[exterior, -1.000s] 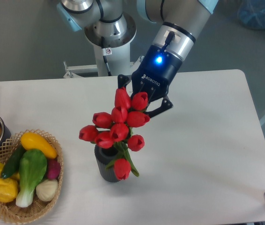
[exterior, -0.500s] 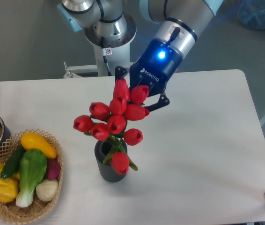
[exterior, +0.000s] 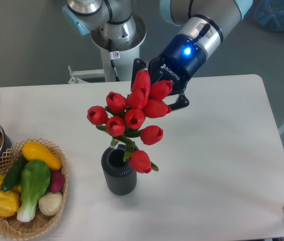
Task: Insert the flowers into the vase
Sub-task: 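Lower the tulip stems into the vase opening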
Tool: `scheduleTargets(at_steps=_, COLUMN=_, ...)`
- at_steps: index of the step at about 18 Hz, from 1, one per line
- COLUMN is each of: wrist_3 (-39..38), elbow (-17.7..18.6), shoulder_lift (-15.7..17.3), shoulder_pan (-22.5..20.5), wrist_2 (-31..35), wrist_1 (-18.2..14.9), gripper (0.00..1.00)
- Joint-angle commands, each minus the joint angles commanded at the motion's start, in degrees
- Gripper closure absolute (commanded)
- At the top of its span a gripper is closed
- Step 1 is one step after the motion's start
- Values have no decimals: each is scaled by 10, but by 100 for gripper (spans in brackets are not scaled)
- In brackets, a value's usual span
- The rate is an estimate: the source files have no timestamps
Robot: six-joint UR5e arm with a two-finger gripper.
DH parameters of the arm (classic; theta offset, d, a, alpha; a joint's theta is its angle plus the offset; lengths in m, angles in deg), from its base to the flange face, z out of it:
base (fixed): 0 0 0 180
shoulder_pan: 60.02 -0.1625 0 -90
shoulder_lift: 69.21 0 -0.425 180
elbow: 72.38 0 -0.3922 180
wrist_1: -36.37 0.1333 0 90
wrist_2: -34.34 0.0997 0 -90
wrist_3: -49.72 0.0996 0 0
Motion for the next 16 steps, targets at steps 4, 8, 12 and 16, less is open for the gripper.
scheduleTargets(at_steps=4, wrist_3=3, elbow=0, shoulder_lift=-6, shoulder_pan=0, wrist_2=0, wrist_1=3, gripper=95)
scheduleTargets(at_steps=8, wrist_3=21, elbow=-1, shoulder_lift=-18, shoulder_pan=0, wrist_2=-1, wrist_1=4, gripper=95)
scheduleTargets(at_steps=12, wrist_3=33, elbow=-1, shoulder_lift=-26, shoulder_pan=1, wrist_2=-1, wrist_1=6, gripper=95)
scheduleTargets(at_steps=16, wrist_3=33, elbow=-1, shoulder_lift=-27, shoulder_pan=2, wrist_2=-1, wrist_1=6, gripper=95)
